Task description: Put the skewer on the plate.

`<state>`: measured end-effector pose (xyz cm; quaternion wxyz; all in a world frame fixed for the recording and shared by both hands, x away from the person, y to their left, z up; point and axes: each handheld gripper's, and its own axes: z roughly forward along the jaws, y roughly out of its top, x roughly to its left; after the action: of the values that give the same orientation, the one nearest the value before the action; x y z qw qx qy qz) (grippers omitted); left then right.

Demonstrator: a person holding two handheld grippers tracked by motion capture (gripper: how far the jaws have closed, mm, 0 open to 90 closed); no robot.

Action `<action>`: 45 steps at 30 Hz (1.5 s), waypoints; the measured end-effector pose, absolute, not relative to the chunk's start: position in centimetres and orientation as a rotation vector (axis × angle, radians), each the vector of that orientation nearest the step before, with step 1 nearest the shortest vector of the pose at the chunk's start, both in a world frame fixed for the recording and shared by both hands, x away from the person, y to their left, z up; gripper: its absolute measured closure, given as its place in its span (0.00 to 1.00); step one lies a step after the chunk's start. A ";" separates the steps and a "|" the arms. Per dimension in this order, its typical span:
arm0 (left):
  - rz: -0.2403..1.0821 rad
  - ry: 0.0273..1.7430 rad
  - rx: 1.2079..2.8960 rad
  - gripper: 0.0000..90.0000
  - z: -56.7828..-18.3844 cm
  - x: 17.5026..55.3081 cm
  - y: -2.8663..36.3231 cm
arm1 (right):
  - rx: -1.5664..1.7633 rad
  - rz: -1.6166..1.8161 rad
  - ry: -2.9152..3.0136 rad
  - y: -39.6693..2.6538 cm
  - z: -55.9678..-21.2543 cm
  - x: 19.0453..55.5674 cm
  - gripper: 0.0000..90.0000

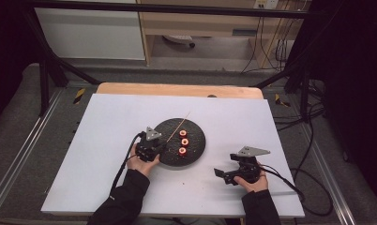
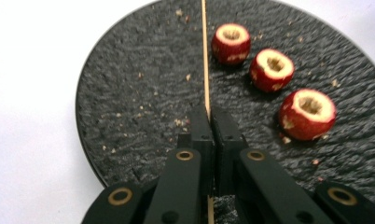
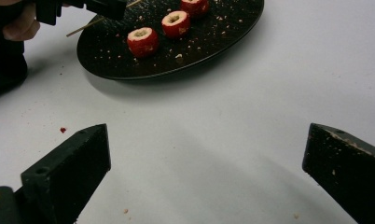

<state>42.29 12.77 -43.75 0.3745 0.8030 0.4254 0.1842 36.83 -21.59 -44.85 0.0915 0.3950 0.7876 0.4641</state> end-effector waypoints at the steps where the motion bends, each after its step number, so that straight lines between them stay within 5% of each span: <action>1: 0.475 1.091 2.062 0.98 -43.8 42.3 12.7 | 1.172 1.378 2.342 -21.6 -44.9 36.8 0.02; 13: 0.490 1.094 2.095 0.97 -43.9 42.2 12.1 | 1.173 1.379 2.338 -21.5 -44.9 36.8 0.02; 30: 0.401 0.931 2.065 0.36 -42.1 39.1 17.8 | 1.169 1.363 2.336 -21.6 -44.8 36.7 0.02; 40: 0.400 0.930 2.086 0.12 -43.6 36.6 22.0 | 1.163 1.343 2.348 -21.6 -44.9 36.6 0.02; 45: 0.416 0.930 2.091 0.07 -44.3 35.5 23.4 | 1.156 1.331 2.350 -21.6 -45.0 36.6 0.02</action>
<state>35.49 23.37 -44.31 0.3966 0.8253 0.3669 0.1642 36.62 -21.61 -44.96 0.1015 0.3914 0.7958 0.4508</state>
